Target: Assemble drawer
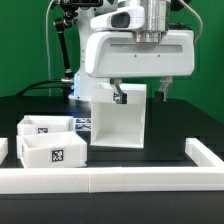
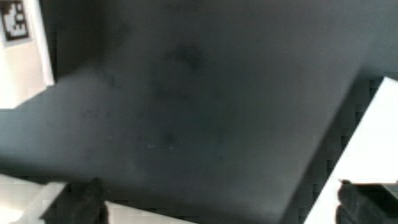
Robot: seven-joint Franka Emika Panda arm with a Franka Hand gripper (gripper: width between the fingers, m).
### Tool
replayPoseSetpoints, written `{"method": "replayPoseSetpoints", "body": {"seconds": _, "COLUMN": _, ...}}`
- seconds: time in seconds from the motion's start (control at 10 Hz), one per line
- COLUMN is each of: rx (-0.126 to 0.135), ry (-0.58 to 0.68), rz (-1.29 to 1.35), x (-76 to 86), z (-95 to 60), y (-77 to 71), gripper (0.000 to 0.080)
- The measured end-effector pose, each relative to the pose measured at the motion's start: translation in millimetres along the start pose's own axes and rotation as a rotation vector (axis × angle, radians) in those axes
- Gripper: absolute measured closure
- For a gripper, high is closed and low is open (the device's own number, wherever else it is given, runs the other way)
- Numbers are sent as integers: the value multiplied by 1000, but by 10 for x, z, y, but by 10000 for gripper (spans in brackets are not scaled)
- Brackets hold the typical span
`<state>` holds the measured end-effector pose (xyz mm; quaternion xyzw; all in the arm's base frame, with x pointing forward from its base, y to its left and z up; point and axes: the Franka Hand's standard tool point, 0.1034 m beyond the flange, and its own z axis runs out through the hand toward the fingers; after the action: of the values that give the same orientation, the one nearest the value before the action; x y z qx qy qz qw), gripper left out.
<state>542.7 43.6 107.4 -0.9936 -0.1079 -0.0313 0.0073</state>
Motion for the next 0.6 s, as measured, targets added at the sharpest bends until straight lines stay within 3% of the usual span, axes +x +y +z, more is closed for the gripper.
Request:
{"method": "replayPoseSetpoints", "body": {"seconds": 0.4, "rx": 28, "ry": -5, "rz": 299, "x": -27, "z": 9, "y": -37, "gripper": 150}}
{"method": "replayPoseSetpoints", "body": {"seconds": 0.6, "rx": 33, "ry": -19, "rz": 384, "x": -84, "z": -94, "y": -62, "gripper": 150}}
